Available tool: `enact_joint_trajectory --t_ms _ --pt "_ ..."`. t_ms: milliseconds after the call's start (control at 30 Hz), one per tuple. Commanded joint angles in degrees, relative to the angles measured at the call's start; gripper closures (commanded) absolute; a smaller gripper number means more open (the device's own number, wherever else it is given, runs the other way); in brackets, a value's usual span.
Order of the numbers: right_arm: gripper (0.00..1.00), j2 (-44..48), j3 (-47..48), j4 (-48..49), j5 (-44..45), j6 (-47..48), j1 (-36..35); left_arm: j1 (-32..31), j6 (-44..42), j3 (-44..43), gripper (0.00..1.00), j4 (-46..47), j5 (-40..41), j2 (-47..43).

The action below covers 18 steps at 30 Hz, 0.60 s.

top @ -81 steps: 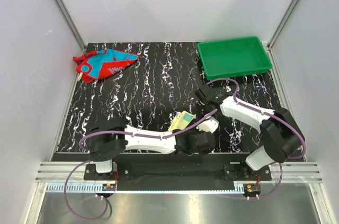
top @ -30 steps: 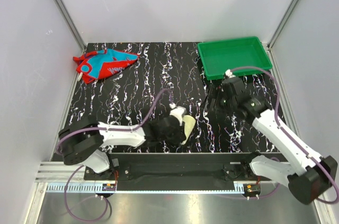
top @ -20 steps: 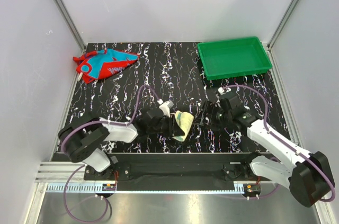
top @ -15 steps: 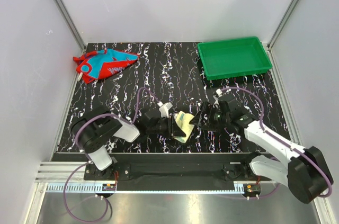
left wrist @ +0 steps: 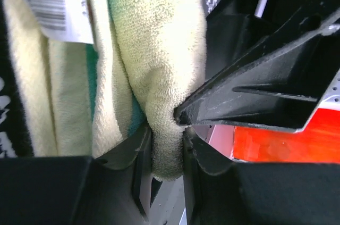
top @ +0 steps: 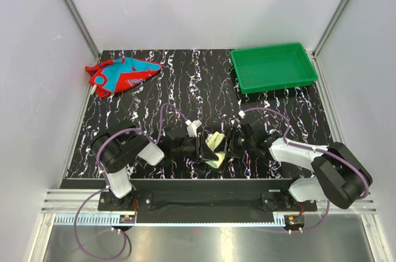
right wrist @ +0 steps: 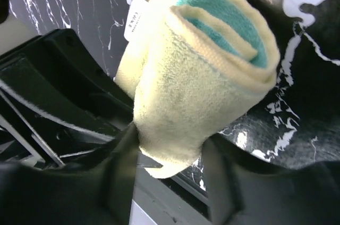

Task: Roll the towels
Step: Roll the towel

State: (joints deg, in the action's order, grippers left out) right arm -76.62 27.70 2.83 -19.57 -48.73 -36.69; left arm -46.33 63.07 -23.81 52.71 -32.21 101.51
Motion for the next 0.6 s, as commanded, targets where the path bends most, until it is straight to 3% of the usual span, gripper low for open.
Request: enact_joint_trajectory --t_ms 0,100,233,367,567 --pt "0.52 -0.9 -0.98 4.63 1.56 -0.93 -0.93 0.62 -0.58 -1.32 0.96 1.44 -1.63 0.7" --pt "0.64 -1.25 -0.64 4.03 1.99 -0.84 -0.93 0.62 -1.72 -1.59 0.91 -0.58 -1.02 0.27" --pt "0.72 -1.25 1.47 -0.53 3.4 0.74 -0.93 0.54 -6.98 -1.94 0.58 -10.58 3.01 -4.47" --pt "0.76 -1.86 5.6 -9.4 5.33 2.41 -1.37 -0.17 -15.32 -4.65 0.41 -30.32 12.05 -14.56" --pt "0.79 -4.93 9.29 -14.6 6.3 3.9 -2.69 -4.55 -24.03 -11.59 0.33 -54.5 29.36 -26.09"
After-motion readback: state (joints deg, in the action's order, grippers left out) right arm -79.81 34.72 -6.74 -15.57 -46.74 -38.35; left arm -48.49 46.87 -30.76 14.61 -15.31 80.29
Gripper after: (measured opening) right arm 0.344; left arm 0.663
